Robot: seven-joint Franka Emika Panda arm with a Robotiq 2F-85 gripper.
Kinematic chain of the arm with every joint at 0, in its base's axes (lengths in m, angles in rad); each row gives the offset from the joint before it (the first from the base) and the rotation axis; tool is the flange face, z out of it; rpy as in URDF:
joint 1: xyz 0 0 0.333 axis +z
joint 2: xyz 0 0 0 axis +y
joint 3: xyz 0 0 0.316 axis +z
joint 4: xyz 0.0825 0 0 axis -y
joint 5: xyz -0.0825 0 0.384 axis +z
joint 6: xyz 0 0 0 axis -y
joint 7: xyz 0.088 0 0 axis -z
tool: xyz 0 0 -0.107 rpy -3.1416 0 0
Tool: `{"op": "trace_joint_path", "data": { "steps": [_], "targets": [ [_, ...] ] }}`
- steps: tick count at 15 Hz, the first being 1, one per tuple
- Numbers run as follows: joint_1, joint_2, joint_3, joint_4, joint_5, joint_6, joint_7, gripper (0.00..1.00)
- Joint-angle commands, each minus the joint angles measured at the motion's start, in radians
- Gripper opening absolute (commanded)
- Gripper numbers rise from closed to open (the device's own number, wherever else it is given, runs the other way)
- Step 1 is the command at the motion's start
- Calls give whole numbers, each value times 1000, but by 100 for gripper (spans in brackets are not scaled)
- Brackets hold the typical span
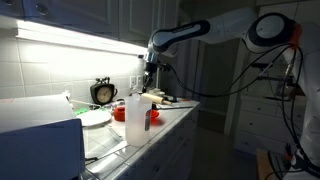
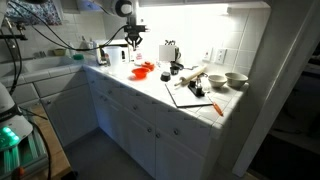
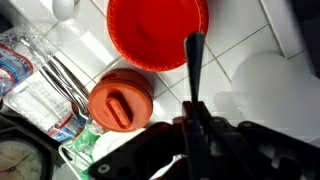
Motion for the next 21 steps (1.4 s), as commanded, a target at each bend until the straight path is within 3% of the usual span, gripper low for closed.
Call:
{"op": "trace_joint_path", "data": {
  "steps": [1,21],
  "targets": [
    [9,-58,0,-37,28,-27,-39,2],
    [102,-159,33,-100,59,-100,-128,2]
  ]
}}
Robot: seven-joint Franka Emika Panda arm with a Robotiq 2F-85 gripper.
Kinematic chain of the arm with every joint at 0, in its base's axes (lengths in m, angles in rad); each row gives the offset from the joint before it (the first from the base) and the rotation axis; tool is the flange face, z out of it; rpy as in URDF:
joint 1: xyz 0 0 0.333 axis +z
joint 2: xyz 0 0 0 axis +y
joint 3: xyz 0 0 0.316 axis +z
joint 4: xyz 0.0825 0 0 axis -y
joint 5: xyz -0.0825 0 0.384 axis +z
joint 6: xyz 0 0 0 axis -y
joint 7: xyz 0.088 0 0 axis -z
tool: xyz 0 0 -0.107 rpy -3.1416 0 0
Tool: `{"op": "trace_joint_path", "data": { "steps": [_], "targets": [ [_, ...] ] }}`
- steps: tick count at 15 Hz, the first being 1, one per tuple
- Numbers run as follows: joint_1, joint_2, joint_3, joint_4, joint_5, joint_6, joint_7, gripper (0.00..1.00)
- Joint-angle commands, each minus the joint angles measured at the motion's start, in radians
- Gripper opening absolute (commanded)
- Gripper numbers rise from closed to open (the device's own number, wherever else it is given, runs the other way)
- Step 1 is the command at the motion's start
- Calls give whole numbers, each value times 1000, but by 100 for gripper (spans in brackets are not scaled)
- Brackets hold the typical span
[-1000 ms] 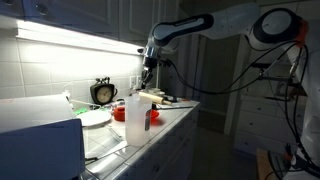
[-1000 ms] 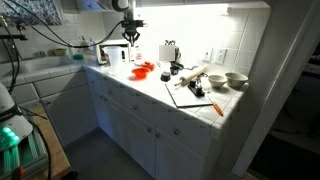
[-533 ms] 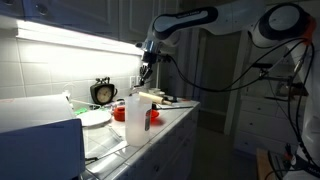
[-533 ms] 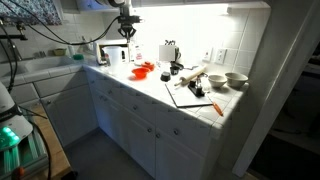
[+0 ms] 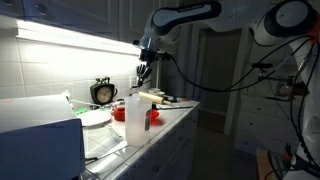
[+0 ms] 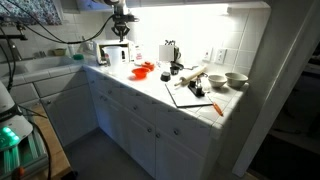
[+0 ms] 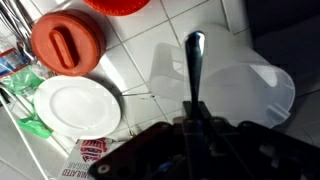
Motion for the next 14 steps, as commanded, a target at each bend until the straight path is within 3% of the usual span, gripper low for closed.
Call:
{"op": "trace_joint_path", "data": {
  "steps": [1,6,14],
  "targets": [
    [22,-43,2,-69,14,-2,-33,2],
    [54,-56,7,-131,0,68,-44,2],
    [71,-111,8,-278,-8,275,-66,2]
  ]
}}
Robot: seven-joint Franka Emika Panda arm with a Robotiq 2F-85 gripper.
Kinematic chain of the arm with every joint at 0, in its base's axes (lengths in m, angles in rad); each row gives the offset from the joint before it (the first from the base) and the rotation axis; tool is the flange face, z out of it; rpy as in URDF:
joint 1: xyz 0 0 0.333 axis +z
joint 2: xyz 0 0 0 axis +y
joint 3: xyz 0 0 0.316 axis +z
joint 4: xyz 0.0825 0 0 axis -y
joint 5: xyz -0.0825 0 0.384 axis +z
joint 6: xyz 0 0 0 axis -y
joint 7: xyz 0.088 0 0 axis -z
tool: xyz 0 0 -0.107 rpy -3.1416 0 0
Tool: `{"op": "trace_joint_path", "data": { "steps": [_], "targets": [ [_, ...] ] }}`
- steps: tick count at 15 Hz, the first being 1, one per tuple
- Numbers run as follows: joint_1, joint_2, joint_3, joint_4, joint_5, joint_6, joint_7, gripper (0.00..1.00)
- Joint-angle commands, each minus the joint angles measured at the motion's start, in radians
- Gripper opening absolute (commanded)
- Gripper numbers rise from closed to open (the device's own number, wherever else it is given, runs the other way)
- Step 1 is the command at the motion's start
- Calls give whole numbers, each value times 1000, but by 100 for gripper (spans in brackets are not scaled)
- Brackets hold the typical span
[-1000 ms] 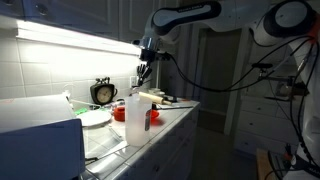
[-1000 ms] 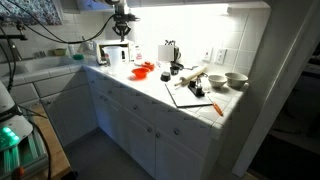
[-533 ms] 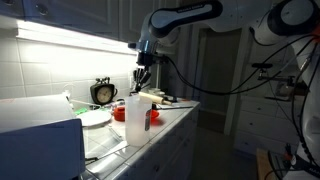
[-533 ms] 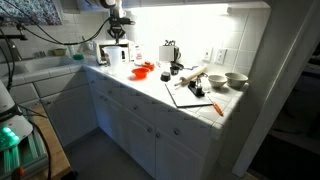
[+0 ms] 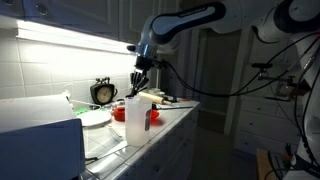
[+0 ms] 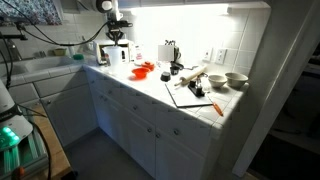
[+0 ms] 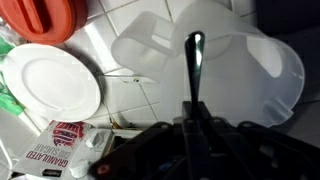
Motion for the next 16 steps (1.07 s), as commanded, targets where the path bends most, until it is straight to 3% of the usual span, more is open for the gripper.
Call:
{"op": "trace_joint_path", "data": {
  "steps": [1,16],
  "targets": [
    [0,-74,1,-122,-5,109,-30,2],
    [-2,-286,2,-466,40,506,-124,2]
  ]
}}
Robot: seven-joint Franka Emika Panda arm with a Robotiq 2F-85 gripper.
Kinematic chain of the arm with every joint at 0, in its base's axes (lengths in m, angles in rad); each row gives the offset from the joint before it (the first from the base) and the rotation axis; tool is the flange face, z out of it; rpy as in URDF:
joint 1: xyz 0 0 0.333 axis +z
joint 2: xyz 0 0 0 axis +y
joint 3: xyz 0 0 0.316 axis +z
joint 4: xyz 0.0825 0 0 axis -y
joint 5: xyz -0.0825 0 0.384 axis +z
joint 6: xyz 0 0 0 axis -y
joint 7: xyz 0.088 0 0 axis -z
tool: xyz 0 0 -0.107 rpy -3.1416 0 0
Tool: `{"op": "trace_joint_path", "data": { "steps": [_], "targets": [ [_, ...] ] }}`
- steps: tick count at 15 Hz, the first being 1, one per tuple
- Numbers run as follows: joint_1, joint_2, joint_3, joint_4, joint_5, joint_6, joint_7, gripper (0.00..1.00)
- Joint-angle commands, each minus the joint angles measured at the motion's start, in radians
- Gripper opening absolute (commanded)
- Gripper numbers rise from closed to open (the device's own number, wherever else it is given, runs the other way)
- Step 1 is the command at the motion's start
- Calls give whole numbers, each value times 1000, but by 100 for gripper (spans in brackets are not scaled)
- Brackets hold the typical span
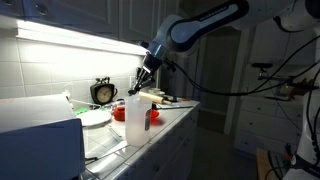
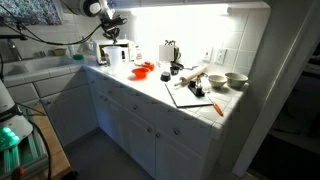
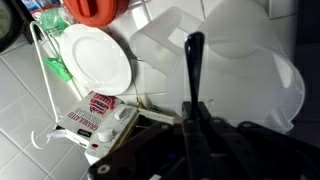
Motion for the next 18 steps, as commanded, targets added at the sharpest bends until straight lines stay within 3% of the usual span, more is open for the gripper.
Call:
{"op": "trace_joint_path", "data": {
  "steps": [1,13,18],
  "targets": [
    [-1,-79,0,-123,38,116,-49,2],
    [-4,-138,9,-259,119,373,-107,2],
    [-2,-153,14,-279,190,384,-174,2]
  ]
}}
